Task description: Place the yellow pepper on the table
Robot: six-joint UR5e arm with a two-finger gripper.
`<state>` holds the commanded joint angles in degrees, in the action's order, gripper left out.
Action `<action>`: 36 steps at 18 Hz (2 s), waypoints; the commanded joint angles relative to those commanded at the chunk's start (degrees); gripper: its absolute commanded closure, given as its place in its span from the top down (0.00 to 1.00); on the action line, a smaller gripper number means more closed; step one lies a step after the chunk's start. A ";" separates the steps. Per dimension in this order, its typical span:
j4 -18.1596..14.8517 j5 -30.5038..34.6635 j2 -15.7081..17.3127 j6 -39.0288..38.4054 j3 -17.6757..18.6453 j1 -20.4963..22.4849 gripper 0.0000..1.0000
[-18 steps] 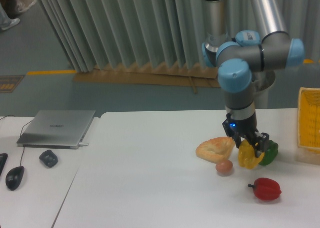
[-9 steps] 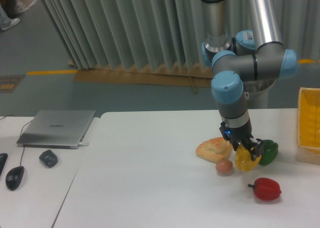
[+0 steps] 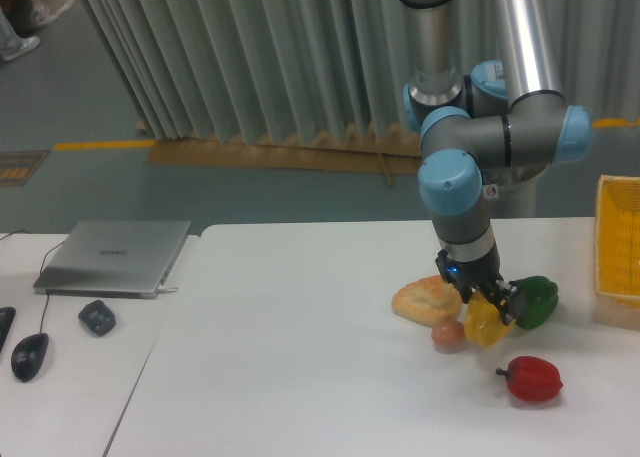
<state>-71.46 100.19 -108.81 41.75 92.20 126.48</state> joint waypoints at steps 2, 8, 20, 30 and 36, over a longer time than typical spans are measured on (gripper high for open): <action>0.00 0.01 -0.09 -0.17 -0.09 0.00 1.00; -0.18 -0.96 0.96 -0.26 -0.61 -0.79 1.00; -7.99 -9.66 11.42 5.70 -1.84 -0.62 1.00; -17.22 -9.75 15.56 39.24 -2.02 2.18 1.00; -19.51 -9.49 16.17 43.77 -1.84 2.81 1.00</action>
<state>-90.97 90.70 -92.64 85.52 90.35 129.29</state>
